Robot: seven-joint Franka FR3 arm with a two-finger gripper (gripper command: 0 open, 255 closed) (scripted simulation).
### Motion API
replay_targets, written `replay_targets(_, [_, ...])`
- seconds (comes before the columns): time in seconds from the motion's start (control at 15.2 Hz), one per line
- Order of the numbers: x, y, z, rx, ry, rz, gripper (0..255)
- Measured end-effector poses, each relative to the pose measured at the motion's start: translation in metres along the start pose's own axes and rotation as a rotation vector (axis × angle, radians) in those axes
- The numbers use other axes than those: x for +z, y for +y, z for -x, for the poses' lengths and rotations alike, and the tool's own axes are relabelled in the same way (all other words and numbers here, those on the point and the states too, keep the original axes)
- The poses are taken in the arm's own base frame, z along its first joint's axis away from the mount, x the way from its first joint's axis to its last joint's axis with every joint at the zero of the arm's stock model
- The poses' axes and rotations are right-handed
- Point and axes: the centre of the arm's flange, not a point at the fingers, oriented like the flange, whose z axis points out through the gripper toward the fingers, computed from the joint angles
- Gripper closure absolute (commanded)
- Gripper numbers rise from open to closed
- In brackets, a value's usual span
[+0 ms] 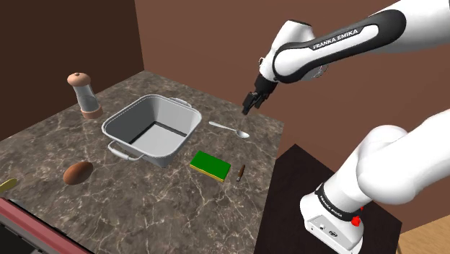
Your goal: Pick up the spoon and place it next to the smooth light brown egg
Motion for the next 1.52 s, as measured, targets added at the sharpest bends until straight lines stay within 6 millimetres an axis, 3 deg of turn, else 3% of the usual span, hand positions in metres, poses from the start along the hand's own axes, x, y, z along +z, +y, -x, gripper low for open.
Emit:
replay_targets(0.53, [0.092, -0.005, -0.041, -0.121, 0.063, -0.046, 0])
replay_targets(0.79, [0.12, -0.009, -0.046, -0.134, 0.072, -0.05, 0])
replay_targets(1.12, [0.141, -0.011, -0.047, -0.135, 0.072, -0.05, 0])
replay_targets(1.52, [0.144, -0.01, -0.047, -0.134, 0.073, -0.05, 0])
